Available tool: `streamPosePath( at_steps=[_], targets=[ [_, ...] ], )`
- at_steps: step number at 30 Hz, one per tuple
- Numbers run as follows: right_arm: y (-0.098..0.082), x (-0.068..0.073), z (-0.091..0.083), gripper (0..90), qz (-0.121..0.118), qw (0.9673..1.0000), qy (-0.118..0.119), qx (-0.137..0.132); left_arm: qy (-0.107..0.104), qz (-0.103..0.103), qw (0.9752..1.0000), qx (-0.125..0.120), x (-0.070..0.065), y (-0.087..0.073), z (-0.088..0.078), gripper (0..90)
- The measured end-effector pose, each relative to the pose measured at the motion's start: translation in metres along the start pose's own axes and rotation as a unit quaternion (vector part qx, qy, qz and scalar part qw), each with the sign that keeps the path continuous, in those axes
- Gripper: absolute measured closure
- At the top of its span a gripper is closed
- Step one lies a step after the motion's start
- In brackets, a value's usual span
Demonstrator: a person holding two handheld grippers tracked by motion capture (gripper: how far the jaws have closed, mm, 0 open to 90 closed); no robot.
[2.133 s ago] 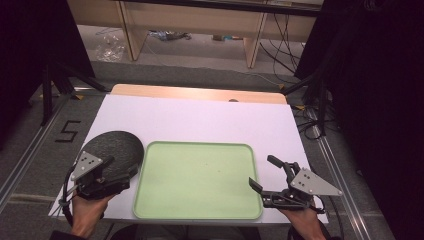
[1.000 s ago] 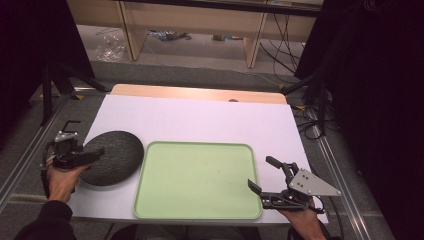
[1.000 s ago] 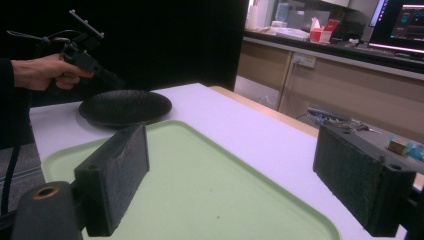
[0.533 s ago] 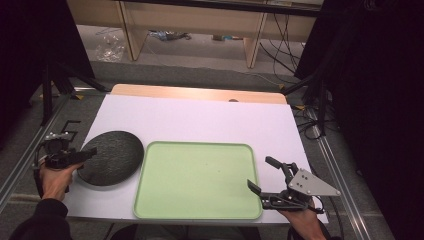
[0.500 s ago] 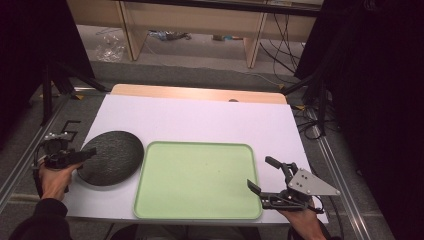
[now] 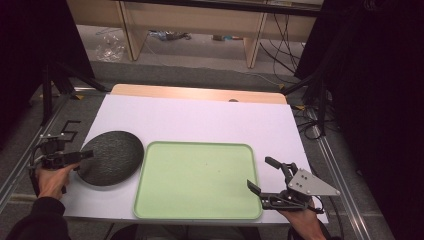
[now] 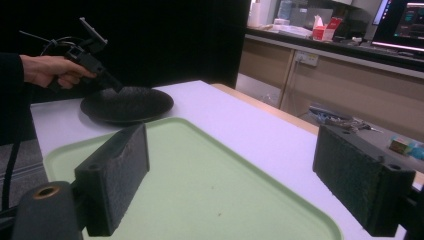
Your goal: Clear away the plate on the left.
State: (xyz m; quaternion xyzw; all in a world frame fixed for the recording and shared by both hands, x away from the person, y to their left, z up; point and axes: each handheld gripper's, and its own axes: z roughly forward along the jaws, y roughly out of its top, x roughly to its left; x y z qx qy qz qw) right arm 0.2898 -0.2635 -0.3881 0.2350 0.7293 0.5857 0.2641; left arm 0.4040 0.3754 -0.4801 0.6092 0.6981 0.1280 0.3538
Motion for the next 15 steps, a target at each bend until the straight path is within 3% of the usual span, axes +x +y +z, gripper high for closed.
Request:
streamPosePath(
  at_steps=[8,10,11,14,15],
  targets=[
    [0.000,0.000,0.000,15.6,0.000,1.0000,0.000,-0.002,-0.010,-0.014,0.9997,0.020,0.007,-0.002,0.004,52.1],
    [0.000,0.000,0.001,15.6,0.000,1.0000,0.001,0.000,-0.014,-0.020,0.9994,0.023,0.010,-0.002,0.005,53.8],
    [0.000,0.000,0.000,15.7,-0.001,1.0000,0.001,-0.002,-0.021,-0.037,0.9988,0.025,0.010,-0.001,0.005,53.9],
    [0.000,0.000,0.000,15.6,0.001,1.0000,0.003,0.002,-0.024,-0.039,0.9986,0.026,0.012,-0.001,0.005,54.7],
    [0.000,0.000,0.000,15.7,-0.003,1.0000,0.002,0.001,-0.022,-0.044,0.9985,0.025,0.012,-0.001,0.005,58.6]
  ],
)
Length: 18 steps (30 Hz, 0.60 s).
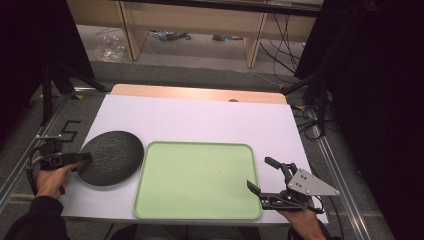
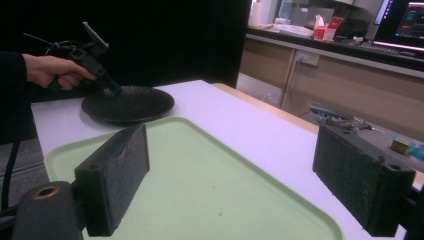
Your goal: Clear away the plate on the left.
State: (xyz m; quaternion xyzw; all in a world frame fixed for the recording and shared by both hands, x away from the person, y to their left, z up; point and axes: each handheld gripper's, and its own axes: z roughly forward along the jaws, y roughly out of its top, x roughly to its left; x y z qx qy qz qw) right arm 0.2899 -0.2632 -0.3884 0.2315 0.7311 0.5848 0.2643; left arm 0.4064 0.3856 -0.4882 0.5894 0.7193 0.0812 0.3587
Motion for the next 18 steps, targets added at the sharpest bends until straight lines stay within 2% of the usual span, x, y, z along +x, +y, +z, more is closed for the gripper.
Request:
streamPosePath(
  at_steps=[5,8,9,11,12,15,17,18],
  targets=[
    [0.000,0.000,0.000,15.7,0.000,1.0000,0.000,0.004,-0.021,-0.037,0.9991,-0.001,0.007,0.001,0.000,63.0],
    [0.000,0.000,0.000,15.7,0.004,1.0000,-0.001,0.001,-0.033,-0.044,0.9985,-0.001,0.012,0.001,-0.001,64.8],
    [0.000,0.000,0.001,15.7,0.003,1.0000,-0.003,0.003,-0.044,-0.056,0.9974,-0.007,0.013,0.000,0.000,66.0],
    [0.000,0.001,0.001,15.8,0.002,1.0000,-0.003,0.001,-0.050,-0.059,0.9970,-0.003,0.017,0.000,-0.001,68.9],
    [0.000,0.001,0.001,15.7,0.002,1.0000,-0.002,0.000,-0.060,-0.065,0.9960,-0.011,0.018,-0.001,0.000,68.9],
    [0.000,0.000,0.002,15.7,0.000,1.0000,0.003,-0.004,-0.061,-0.064,0.9961,-0.004,0.019,0.000,-0.002,70.3],
    [0.000,0.000,0.002,15.7,0.004,1.0000,0.007,-0.001,-0.069,-0.069,0.9952,-0.008,0.020,0.000,-0.003,72.6],
    [0.000,0.000,0.002,15.7,0.004,1.0000,0.008,-0.001,-0.083,-0.075,0.9936,-0.015,0.020,0.000,-0.005,72.6]
  ],
)
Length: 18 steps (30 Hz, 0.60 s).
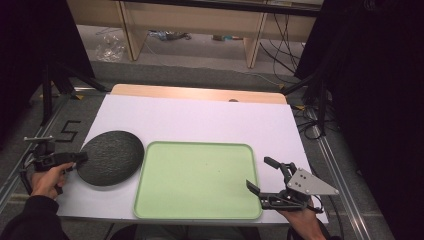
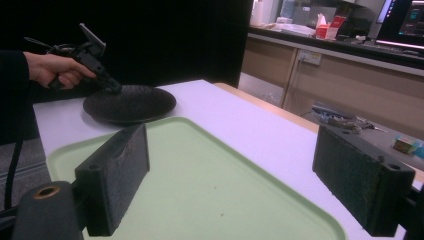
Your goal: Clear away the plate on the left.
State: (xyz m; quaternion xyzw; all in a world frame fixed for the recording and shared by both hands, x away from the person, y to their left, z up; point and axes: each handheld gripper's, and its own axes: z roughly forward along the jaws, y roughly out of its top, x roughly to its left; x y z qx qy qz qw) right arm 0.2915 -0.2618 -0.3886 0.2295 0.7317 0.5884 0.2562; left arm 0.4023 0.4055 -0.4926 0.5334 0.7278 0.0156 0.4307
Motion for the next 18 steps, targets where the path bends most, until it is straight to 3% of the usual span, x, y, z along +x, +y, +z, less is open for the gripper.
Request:
streamPosePath(
  at_steps=[1,2,5,6,9,11,12,14,16,18],
  targets=[
    [0.000,0.001,0.000,15.7,-0.003,1.0000,-0.006,0.003,-0.005,-0.001,0.9999,-0.011,-0.001,0.000,-0.001,74.1],
    [0.000,0.002,-0.001,15.8,-0.001,1.0000,-0.004,0.002,-0.006,0.012,0.9998,-0.016,-0.005,0.002,-0.004,75.6],
    [0.000,0.000,0.000,15.8,-0.001,1.0000,0.000,-0.003,-0.002,0.020,0.9997,-0.015,-0.009,0.004,-0.007,75.5],
    [0.000,0.000,-0.001,16.0,-0.004,1.0000,-0.005,0.003,-0.019,0.014,0.9995,-0.021,-0.008,0.006,-0.011,77.3],
    [0.001,0.001,-0.001,16.4,-0.002,1.0000,-0.006,0.000,-0.039,0.012,0.9986,-0.034,-0.011,0.007,-0.016,80.7],
    [0.001,0.001,-0.002,16.6,-0.002,1.0000,-0.004,0.005,-0.084,-0.007,0.9944,-0.063,-0.012,0.009,-0.022,84.9],
    [0.001,0.001,-0.002,16.6,-0.002,1.0000,-0.004,0.005,-0.095,-0.004,0.9927,-0.073,-0.016,0.010,-0.024,84.9],
    [0.000,0.001,-0.001,16.4,-0.003,1.0000,-0.009,0.000,-0.071,0.017,0.9952,-0.065,-0.026,0.013,-0.027,85.0],
    [0.000,0.001,-0.001,16.6,-0.002,1.0000,-0.005,0.003,-0.079,0.022,0.9943,-0.069,-0.031,0.013,-0.028,85.4],
    [0.001,0.001,-0.001,16.5,-0.004,1.0000,-0.006,0.001,-0.072,0.033,0.9946,-0.068,-0.037,0.015,-0.029,85.4]
  ],
)
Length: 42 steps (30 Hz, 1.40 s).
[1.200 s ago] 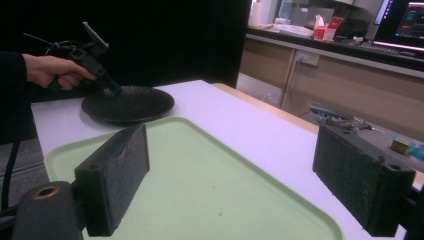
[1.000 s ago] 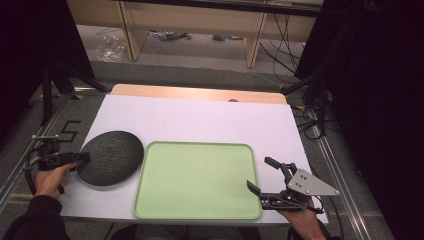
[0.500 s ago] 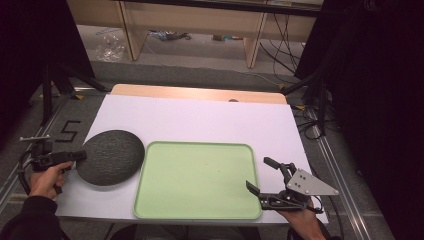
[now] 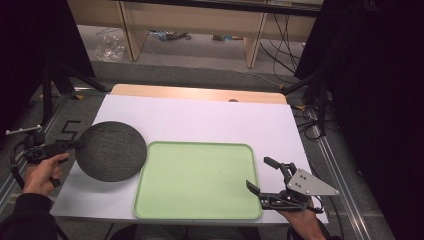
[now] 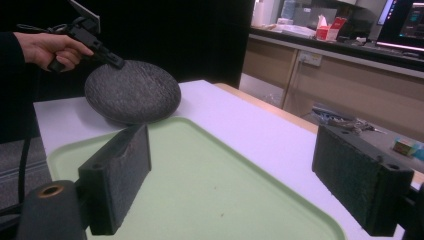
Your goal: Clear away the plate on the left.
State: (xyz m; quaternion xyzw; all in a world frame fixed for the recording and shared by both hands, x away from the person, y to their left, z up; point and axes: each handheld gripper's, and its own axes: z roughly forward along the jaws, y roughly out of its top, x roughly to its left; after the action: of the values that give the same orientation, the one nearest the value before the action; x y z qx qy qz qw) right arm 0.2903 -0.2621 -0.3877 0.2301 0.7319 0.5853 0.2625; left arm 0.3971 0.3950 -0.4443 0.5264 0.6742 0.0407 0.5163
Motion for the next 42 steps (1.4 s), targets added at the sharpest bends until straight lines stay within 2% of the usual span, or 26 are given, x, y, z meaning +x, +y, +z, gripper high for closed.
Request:
streamPosePath(
  at_steps=[2,5,6,7,8,9,10,11,12,13,14,15,16,17,19,22,26,29,30,31,33,34,36,39,41,42],
  targets=[
    [0.000,0.000,0.000,16.4,0.001,1.0000,-0.003,0.002,-0.001,0.016,0.9999,-0.004,-0.008,0.003,-0.003,86.0],
    [0.000,0.000,-0.001,16.6,0.001,1.0000,0.005,0.002,0.003,0.024,0.9997,-0.008,-0.012,0.005,-0.006,86.3],
    [0.000,0.000,-0.001,16.3,0.000,1.0000,0.002,0.005,0.013,0.048,0.9987,-0.011,-0.015,0.008,-0.013,86.9],
    [0.000,0.000,-0.001,16.3,0.001,1.0000,0.002,0.006,0.045,0.076,0.9961,-0.006,-0.017,0.008,-0.014,86.7],
    [0.000,0.000,-0.001,16.3,0.001,1.0000,0.002,0.006,0.045,0.076,0.9961,-0.006,-0.017,0.008,-0.014,85.9],
    [0.000,0.000,-0.001,16.4,0.003,1.0000,0.006,0.003,0.048,0.056,0.9973,0.009,-0.016,0.010,-0.018,86.3],
    [0.000,0.000,-0.001,16.3,0.001,1.0000,0.004,0.005,0.048,0.056,0.9973,0.009,-0.016,0.010,-0.018,86.8],
    [0.000,0.000,-0.001,16.3,0.001,1.0000,0.004,0.005,0.037,0.058,0.9976,0.002,-0.018,0.009,-0.019,86.8],
    [0.000,0.001,0.000,16.3,0.003,1.0000,0.001,0.004,0.048,0.081,0.9956,0.000,-0.028,0.010,-0.020,87.0],
    [0.000,0.001,0.000,16.3,0.003,1.0000,0.001,0.004,0.048,0.081,0.9956,0.000,-0.028,0.010,-0.020,86.8],
    [0.000,0.001,0.001,16.3,0.001,1.0000,0.003,0.003,0.054,0.097,0.9938,0.001,-0.039,0.012,-0.019,86.9],
    [0.000,0.001,0.001,16.3,0.001,1.0000,0.003,0.003,0.054,0.097,0.9938,0.001,-0.039,0.012,-0.019,86.9],
    [-0.001,0.001,0.002,16.2,0.002,1.0000,0.007,0.001,0.059,0.116,0.9915,-0.002,-0.049,0.012,-0.019,86.9],
    [-0.001,0.001,0.002,16.2,0.002,1.0000,0.007,0.001,0.059,0.116,0.9915,-0.002,-0.049,0.012,-0.019,86.9],
    [0.000,0.000,0.001,16.4,0.001,1.0000,0.004,0.003,0.070,0.137,0.9880,-0.003,-0.062,0.012,-0.018,86.8],
    [-0.001,0.000,0.001,16.3,0.002,1.0000,0.004,0.006,0.076,0.145,0.9865,-0.005,-0.070,0.011,-0.017,86.5],
    [-0.001,0.001,0.003,16.3,0.000,1.0000,0.009,0.000,0.066,0.152,0.9861,-0.009,-0.083,0.010,-0.018,84.6],
    [0.000,0.001,0.002,16.4,-0.002,1.0000,0.007,0.003,0.037,0.162,0.9860,-0.012,-0.096,0.010,-0.017,82.9],
    [0.000,0.001,0.003,16.4,-0.002,1.0000,0.009,0.002,0.032,0.177,0.9836,-0.012,-0.107,0.009,-0.015,81.8],
    [0.000,0.001,0.003,16.4,-0.004,1.0000,0.007,0.003,0.028,0.184,0.9825,-0.008,-0.114,0.008,-0.014,81.3],
    [-0.001,0.000,0.003,16.5,-0.004,0.9999,0.011,-0.002,0.021,0.187,0.9822,-0.008,-0.119,0.007,-0.013,79.4],
    [0.000,0.001,0.003,16.5,-0.002,0.9999,0.011,-0.003,0.015,0.194,0.9809,-0.004,-0.125,0.006,-0.012,79.4],
    [-0.001,0.001,0.002,16.4,-0.002,1.0000,0.005,0.005,0.001,0.198,0.9801,-0.001,-0.135,0.003,-0.009,76.5],
    [0.000,0.001,0.003,16.5,-0.002,0.9999,0.014,-0.002,0.010,0.220,0.9755,0.005,-0.148,0.000,-0.006,74.5],
    [-0.001,0.002,0.003,16.6,-0.001,0.9999,0.014,0.001,-0.005,0.210,0.9776,0.010,-0.150,-0.002,-0.002,71.9],
    [0.000,0.001,0.003,16.6,-0.001,0.9999,0.015,0.000,-0.005,0.210,0.9776,0.010,-0.150,-0.002,-0.002,70.0]
  ],
)
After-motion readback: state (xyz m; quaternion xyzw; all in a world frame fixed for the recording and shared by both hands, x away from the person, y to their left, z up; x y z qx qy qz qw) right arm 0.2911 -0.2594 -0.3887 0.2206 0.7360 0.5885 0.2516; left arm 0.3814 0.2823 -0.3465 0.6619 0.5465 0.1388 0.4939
